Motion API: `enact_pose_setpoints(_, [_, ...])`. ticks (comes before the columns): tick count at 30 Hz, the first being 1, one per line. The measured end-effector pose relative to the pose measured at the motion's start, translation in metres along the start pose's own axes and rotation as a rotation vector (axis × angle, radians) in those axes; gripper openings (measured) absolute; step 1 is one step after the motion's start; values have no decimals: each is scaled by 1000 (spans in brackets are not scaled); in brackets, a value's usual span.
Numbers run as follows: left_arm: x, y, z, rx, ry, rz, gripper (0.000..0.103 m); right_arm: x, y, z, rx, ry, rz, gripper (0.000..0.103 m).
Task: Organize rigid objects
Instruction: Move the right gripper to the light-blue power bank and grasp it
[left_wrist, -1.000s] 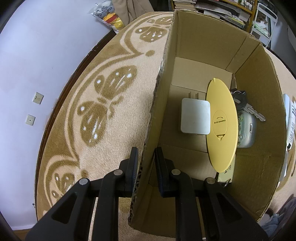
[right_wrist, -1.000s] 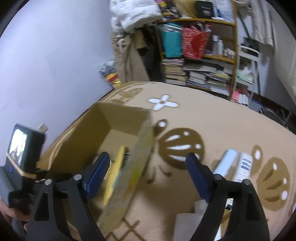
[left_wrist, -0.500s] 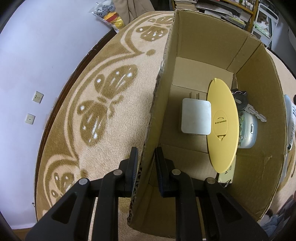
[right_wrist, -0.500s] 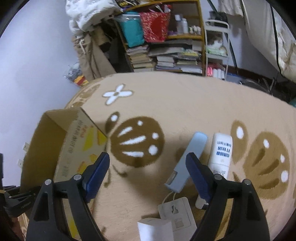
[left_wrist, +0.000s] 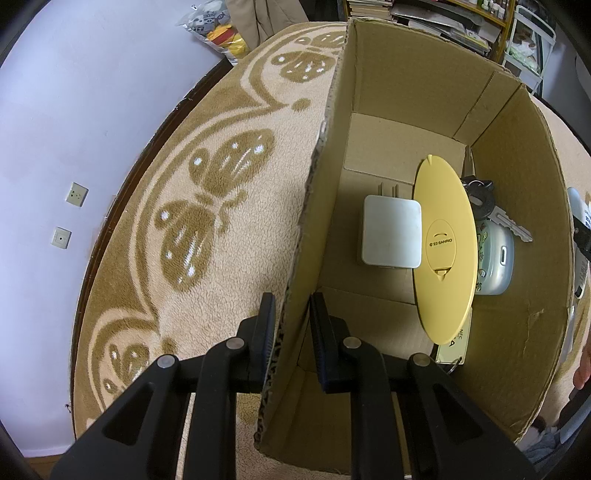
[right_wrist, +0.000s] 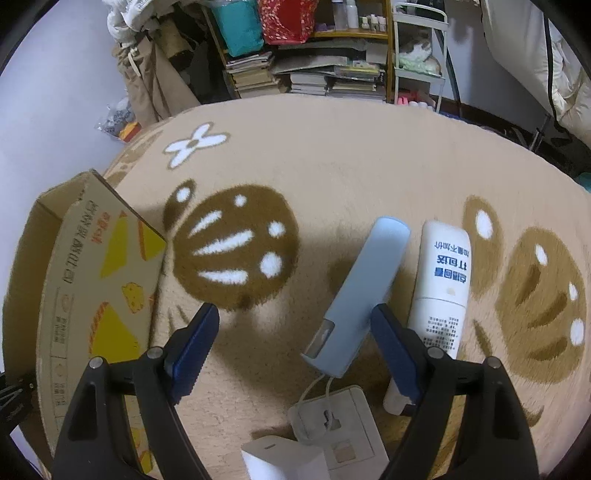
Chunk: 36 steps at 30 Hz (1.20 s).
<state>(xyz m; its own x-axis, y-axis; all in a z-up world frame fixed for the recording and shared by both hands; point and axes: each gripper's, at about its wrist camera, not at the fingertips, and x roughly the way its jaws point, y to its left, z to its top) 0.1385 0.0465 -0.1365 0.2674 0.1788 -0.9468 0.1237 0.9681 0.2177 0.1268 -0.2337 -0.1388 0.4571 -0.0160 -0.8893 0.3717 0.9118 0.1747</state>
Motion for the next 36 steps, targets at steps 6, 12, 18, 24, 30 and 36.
enact_pose_setpoints(6, [0, 0, 0, 2, 0, 2, 18, 9, -4, -2, 38, 21, -16, 89])
enact_pose_setpoints(12, [-1, 1, -1, 3, 0, 4, 18, 14, -8, -1, 52, 6, 2, 89])
enact_pose_setpoints(18, [-1, 1, -1, 4, -1, 4, 18, 22, -15, 2, 75, 21, 0, 80])
enact_pose_setpoints(24, [-1, 1, -1, 4, -1, 4, 18, 23, -21, 5, 104, 18, -18, 60])
enact_pose_setpoints(30, [-1, 0, -1, 3, 0, 3, 18, 24, -27, 6, 114, 22, -19, 44])
enact_pose_setpoints(36, [-1, 0, -1, 3, 0, 3, 18, 24, -17, 4, 66, 12, -57, 43])
